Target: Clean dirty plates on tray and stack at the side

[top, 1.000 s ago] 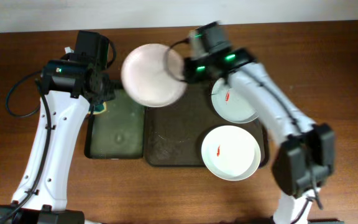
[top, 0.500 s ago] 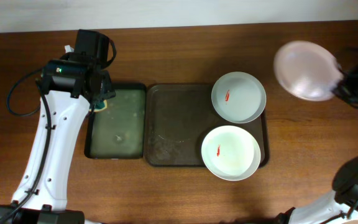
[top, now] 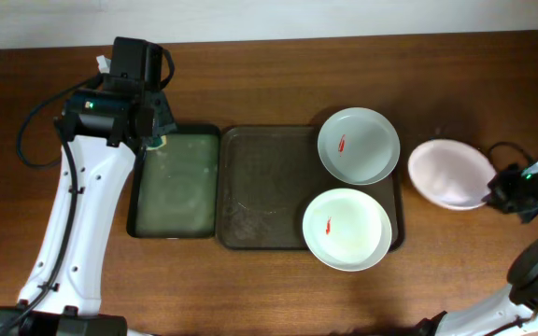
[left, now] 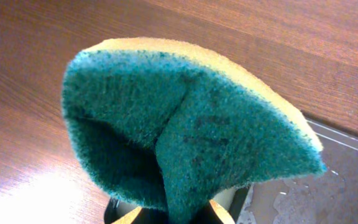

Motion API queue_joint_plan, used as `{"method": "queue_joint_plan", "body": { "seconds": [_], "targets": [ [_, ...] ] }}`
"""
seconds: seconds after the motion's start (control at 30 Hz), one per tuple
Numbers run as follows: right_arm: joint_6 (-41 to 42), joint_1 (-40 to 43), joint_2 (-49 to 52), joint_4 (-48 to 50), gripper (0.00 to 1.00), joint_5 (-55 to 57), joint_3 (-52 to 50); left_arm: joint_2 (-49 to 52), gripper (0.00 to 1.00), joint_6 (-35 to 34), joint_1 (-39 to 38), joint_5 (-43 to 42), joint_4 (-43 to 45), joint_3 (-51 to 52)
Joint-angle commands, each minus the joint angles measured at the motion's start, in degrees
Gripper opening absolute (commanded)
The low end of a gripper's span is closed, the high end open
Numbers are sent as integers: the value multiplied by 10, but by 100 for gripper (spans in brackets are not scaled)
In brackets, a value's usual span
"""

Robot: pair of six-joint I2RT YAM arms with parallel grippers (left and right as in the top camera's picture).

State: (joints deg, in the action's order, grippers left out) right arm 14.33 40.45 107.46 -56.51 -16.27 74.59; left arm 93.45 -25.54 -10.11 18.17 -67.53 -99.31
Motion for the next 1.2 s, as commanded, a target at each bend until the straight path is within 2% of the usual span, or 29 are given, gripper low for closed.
{"method": "queue_joint_plan", "body": {
  "seconds": [0.0,0.03,0.1,0.17,0.2,0.3,0.5,0.53,0.57,0.6,0.73,0.87,0.9,1.03,1.13,1.17],
  "targets": [
    [-4,-2,0,27,5,5,-29,4,0,16,0,-7,2,2],
    [-4,-3,0,28,6,5,-29,4,0,16,0,-10,2,2],
    [-4,-3,0,30,16,5,-29,4,0,16,0,-15,3,2],
    [-10,-3,0,26,67,-4,-28,4,0,16,0,-16,3,2],
    [-58,-3,-1,16,73,-53,-20,5,0,16,0,-15,3,2],
    [-84,-4,-1,-28,74,-116,21,8,0,16,0,-15,4,2],
    [-141,-43,-12,-209,76,-116,129,32,0,25,0,-29,7,2],
    [-154,-51,-17,-224,83,-116,129,36,0,27,0,-36,7,2],
    [-169,-63,-18,-243,95,-118,129,39,0,29,0,-41,7,2],
    [-169,-76,-18,-256,98,-132,127,41,0,30,0,-41,7,2],
    [-198,-113,-18,-273,99,-182,106,41,0,33,0,-41,13,2],
    [-205,-167,-18,-299,20,-148,75,41,0,63,0,-80,12,2],
    [-205,-182,-19,-307,15,-147,61,41,0,64,0,-81,10,2],
    [-214,-213,-21,-316,16,-138,17,41,0,64,0,-81,8,2],
    [-211,-233,-37,-309,24,-117,-30,41,0,64,0,-81,4,2],
    [-209,-236,-49,-304,31,-117,-43,41,0,64,0,-81,4,2]
  ]
}}
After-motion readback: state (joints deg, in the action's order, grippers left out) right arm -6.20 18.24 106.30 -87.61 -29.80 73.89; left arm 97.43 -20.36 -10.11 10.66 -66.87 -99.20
